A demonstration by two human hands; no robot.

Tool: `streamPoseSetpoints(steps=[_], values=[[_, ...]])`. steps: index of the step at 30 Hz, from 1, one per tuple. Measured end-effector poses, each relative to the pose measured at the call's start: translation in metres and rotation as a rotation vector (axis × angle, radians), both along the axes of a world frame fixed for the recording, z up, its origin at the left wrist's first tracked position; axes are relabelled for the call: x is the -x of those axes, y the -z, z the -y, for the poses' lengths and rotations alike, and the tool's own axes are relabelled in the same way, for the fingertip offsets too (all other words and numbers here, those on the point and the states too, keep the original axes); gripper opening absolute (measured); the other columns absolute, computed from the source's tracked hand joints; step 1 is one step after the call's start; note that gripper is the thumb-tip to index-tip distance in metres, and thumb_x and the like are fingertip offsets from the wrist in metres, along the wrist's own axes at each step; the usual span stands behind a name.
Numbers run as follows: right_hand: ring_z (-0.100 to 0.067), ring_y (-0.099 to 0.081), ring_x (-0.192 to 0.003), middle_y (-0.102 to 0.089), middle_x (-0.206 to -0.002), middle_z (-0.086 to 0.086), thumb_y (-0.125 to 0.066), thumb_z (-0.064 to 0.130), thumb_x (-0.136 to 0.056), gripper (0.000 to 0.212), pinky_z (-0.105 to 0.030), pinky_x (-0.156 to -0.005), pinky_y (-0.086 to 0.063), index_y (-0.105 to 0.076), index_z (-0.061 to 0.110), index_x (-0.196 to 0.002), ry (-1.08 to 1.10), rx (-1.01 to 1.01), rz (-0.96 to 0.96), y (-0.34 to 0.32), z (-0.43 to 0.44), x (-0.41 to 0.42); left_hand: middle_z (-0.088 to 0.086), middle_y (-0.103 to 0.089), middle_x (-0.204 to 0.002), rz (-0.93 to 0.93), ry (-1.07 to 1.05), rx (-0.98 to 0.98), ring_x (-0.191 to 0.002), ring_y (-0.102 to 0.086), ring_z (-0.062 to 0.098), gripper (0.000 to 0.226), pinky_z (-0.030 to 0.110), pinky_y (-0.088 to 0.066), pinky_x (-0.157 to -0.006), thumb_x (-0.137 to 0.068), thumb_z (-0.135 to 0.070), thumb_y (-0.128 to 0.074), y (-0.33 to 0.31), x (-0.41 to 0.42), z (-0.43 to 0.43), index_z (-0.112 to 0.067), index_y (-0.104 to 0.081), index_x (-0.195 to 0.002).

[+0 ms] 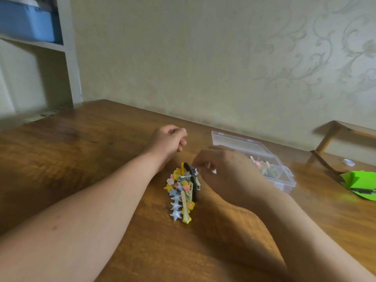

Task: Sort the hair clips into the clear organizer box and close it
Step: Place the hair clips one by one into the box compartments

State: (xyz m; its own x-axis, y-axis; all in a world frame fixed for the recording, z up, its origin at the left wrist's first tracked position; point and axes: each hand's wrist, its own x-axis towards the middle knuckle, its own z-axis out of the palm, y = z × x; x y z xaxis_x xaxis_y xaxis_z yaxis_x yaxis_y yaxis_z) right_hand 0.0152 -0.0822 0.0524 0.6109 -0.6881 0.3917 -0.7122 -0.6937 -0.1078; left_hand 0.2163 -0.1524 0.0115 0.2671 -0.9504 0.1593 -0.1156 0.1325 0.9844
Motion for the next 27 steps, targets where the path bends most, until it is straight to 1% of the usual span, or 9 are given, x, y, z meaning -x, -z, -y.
streamPoseSetpoints(steps=[2,5,7,10,13,17,21,24,27], values=[[0.0,-0.057,-0.083,-0.064,-0.094,0.023,-0.058,0.022,-0.102,0.022,-0.013,-0.067,-0.045,-0.073,0.034,-0.111,-0.011,-0.064,-0.037,0.002,-0.006,0.0,0.004,-0.074,-0.083,0.025,0.013,-0.001,-0.068,-0.06,0.016,0.022,0.03,-0.046,-0.066,-0.103,-0.03,-0.061,0.001,0.001,0.0,-0.013,-0.076,-0.101],[-0.004,-0.06,-0.09,-0.066,-0.103,0.02,-0.057,0.028,-0.1,0.024,-0.025,-0.075,-0.055,-0.069,0.037,-0.118,-0.032,-0.167,-0.072,0.005,-0.01,0.002,0.003,-0.074,-0.085,0.071,0.022,0.008,-0.07,-0.061,0.016,0.024,0.031,-0.047,-0.069,-0.105,-0.03,-0.059,0.001,0.002,-0.002,-0.014,-0.076,-0.102],[-0.005,-0.061,-0.09,-0.061,-0.104,0.02,-0.059,0.043,-0.1,0.024,-0.029,-0.076,-0.056,-0.066,0.039,-0.123,-0.042,-0.246,-0.085,0.007,-0.01,0.003,0.003,-0.075,-0.086,0.105,0.034,0.017,-0.071,-0.062,0.016,0.024,0.032,-0.047,-0.072,-0.105,-0.032,-0.058,0.002,0.001,-0.002,-0.016,-0.076,-0.102],[-0.002,-0.059,-0.09,-0.053,-0.105,0.021,-0.058,0.057,-0.099,0.034,-0.023,-0.074,-0.051,-0.063,0.046,-0.131,-0.062,-0.283,-0.103,0.01,-0.01,0.004,0.002,-0.076,-0.088,0.14,0.038,0.021,-0.072,-0.063,0.016,0.025,0.033,-0.049,-0.074,-0.105,-0.034,-0.057,0.003,0.001,-0.002,-0.019,-0.077,-0.102],[-0.005,-0.06,-0.094,-0.05,-0.112,0.02,-0.06,0.053,-0.097,0.038,-0.029,-0.081,-0.055,-0.06,0.05,-0.135,-0.076,-0.301,-0.124,0.011,-0.011,0.005,0.003,-0.076,-0.086,0.16,0.032,0.031,-0.071,-0.063,0.016,0.024,0.033,-0.048,-0.073,-0.105,-0.032,-0.058,0.003,0.004,-0.003,-0.018,-0.077,-0.1],[-0.006,-0.06,-0.096,-0.052,-0.116,0.017,-0.062,0.056,-0.098,0.031,-0.038,-0.086,-0.057,-0.063,0.046,-0.128,-0.089,-0.31,-0.111,0.008,-0.013,0.007,0.005,-0.076,-0.088,0.174,0.038,0.032,-0.073,-0.064,0.018,0.024,0.035,-0.049,-0.073,-0.106,-0.03,-0.058,0.003,0.006,-0.003,-0.017,-0.077,-0.101],[-0.009,-0.059,-0.098,-0.051,-0.121,0.013,-0.066,0.047,-0.099,0.029,-0.037,-0.086,-0.055,-0.061,0.046,-0.128,-0.139,-0.308,-0.107,0.006,-0.014,0.007,0.006,-0.076,-0.086,0.173,0.03,0.042,-0.071,-0.063,0.019,0.023,0.035,-0.047,-0.071,-0.106,-0.028,-0.059,0.006,0.006,-0.002,-0.017,-0.078,-0.099],[-0.011,-0.055,-0.099,-0.055,-0.116,0.01,-0.067,0.043,-0.101,0.019,-0.035,-0.085,-0.051,-0.069,0.038,-0.119,-0.201,-0.259,-0.108,0.008,-0.014,0.005,0.008,-0.075,-0.087,0.19,0.038,0.053,-0.072,-0.064,0.019,0.023,0.034,-0.048,-0.07,-0.106,-0.027,-0.059,0.005,0.006,-0.004,-0.016,-0.078,-0.1],[-0.014,-0.052,-0.104,-0.057,-0.114,0.007,-0.069,0.042,-0.1,0.018,-0.038,-0.087,-0.05,-0.07,0.032,-0.114,-0.22,-0.216,-0.117,0.01,-0.011,0.004,0.01,-0.075,-0.09,0.2,0.047,0.052,-0.073,-0.063,0.019,0.023,0.033,-0.048,-0.07,-0.107,-0.026,-0.058,0.004,0.007,-0.007,-0.014,-0.077,-0.102]])
